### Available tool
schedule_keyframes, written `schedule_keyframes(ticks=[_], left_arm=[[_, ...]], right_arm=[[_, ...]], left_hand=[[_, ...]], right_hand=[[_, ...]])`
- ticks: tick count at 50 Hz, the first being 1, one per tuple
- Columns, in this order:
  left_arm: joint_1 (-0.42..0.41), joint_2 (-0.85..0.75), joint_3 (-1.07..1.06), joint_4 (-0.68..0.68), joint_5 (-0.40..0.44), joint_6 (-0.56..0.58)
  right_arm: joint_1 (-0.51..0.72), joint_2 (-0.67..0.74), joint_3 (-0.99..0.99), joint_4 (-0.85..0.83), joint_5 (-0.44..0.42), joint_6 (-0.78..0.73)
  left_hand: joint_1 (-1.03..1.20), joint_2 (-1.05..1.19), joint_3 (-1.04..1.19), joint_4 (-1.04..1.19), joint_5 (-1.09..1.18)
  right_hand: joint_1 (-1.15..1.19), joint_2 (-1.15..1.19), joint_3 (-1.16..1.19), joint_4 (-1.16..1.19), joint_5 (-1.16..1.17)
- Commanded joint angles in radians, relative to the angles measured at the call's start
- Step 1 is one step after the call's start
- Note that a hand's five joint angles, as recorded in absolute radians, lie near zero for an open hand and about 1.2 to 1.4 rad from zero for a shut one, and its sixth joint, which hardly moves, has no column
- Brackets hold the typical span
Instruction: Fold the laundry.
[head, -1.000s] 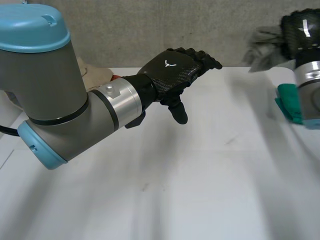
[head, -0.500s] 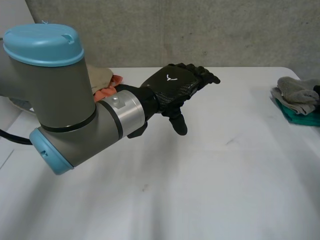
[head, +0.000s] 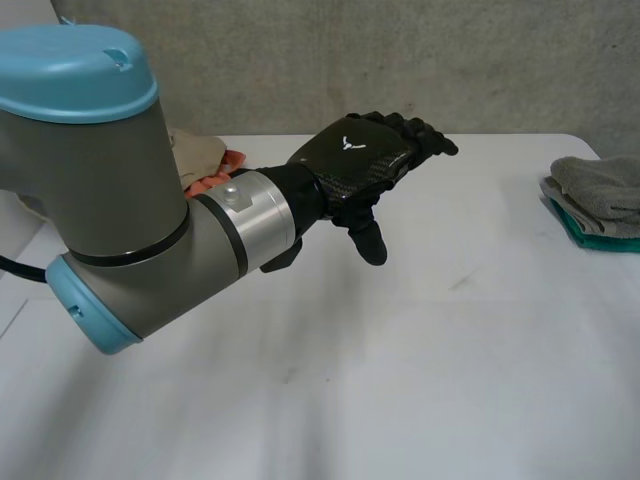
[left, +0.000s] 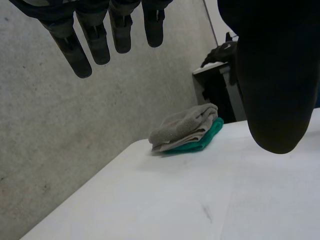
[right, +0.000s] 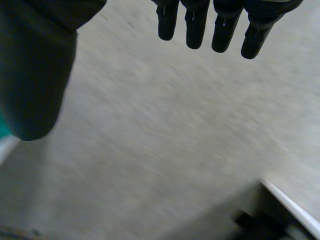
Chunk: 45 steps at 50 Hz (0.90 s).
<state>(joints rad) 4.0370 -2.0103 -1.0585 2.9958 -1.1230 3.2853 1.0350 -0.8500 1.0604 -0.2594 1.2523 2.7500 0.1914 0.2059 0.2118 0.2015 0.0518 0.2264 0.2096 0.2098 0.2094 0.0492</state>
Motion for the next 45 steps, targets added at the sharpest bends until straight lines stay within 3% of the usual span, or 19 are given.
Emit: schedule_keyframes(ticks=[1, 6, 9, 15, 16, 17, 20, 25, 29, 32, 40, 45], left_arm=[[0.0, 0.044, 0.009, 0.003, 0.0, -0.001], [0.019, 0.102, 0.018, 0.038, -0.006, -0.007], [0.043, 0.131, 0.018, 0.066, -0.037, -0.021], [0.203, 0.18, 0.028, 0.095, -0.156, -0.023], [0.235, 0.176, 0.032, 0.095, -0.164, -0.021], [0.303, 0.163, 0.043, 0.094, -0.184, -0.013], [0.385, 0.125, 0.051, 0.091, -0.205, 0.031], [0.535, -0.031, 0.084, 0.097, -0.253, 0.306], [0.609, -0.196, 0.141, 0.138, -0.253, 0.483], [0.632, -0.33, 0.214, 0.21, -0.241, 0.549], [0.697, -0.583, 0.426, 0.293, -0.127, 0.548], [0.712, -0.709, 0.569, 0.293, -0.115, 0.548]], right_arm=[[0.011, -0.171, -0.071, 0.06, 0.214, -0.225], [0.229, -0.257, -0.004, -0.13, 0.194, -0.207], [0.35, -0.355, 0.119, -0.275, 0.136, -0.19], [0.517, -0.462, 0.364, -0.431, -0.042, -0.168], [0.572, -0.466, 0.421, -0.429, -0.095, -0.165], [0.6, -0.468, 0.443, -0.422, -0.114, -0.165], [0.686, -0.466, 0.522, -0.365, -0.151, -0.176], [0.729, -0.462, 0.588, -0.223, -0.139, -0.185], [0.731, -0.451, 0.625, -0.126, -0.133, -0.205], [0.734, -0.44, 0.65, -0.083, -0.128, -0.239], [0.721, -0.437, 0.717, -0.067, -0.114, -0.277], [0.718, -0.438, 0.757, -0.067, -0.114, -0.28]], left_hand=[[0.016, 0.002, -0.004, 0.006, -0.019], [0.007, -0.007, -0.013, -0.003, -0.027], [0.01, -0.004, -0.01, 0.0, -0.025], [0.016, 0.002, -0.004, 0.006, -0.019], [0.019, 0.005, -0.001, 0.009, -0.016], [0.025, 0.01, 0.005, 0.015, -0.01], [0.025, 0.011, 0.005, 0.015, -0.01], [0.031, 0.016, 0.01, 0.021, -0.004], [0.028, 0.013, 0.008, 0.018, -0.007], [0.028, 0.013, 0.008, 0.018, -0.007], [0.057, 0.043, 0.037, 0.047, 0.022], [0.151, 0.137, 0.131, 0.141, 0.116]], right_hand=[[-0.052, -0.035, -0.035, -0.035, -0.049], [-0.052, -0.035, -0.035, -0.035, -0.049], [-0.052, -0.035, -0.035, -0.035, -0.049], [-0.052, -0.035, -0.035, -0.035, -0.049], [-0.052, -0.035, -0.035, -0.035, -0.049], [-0.052, -0.035, -0.035, -0.035, -0.049], [-0.052, -0.035, -0.035, -0.035, -0.049], [-0.052, -0.035, -0.035, -0.035, -0.049], [-0.052, -0.035, -0.035, -0.035, -0.049], [-0.052, -0.035, -0.035, -0.035, -0.049], [-0.052, -0.035, -0.035, -0.035, -0.049], [-0.052, -0.035, -0.035, -0.035, -0.049]])
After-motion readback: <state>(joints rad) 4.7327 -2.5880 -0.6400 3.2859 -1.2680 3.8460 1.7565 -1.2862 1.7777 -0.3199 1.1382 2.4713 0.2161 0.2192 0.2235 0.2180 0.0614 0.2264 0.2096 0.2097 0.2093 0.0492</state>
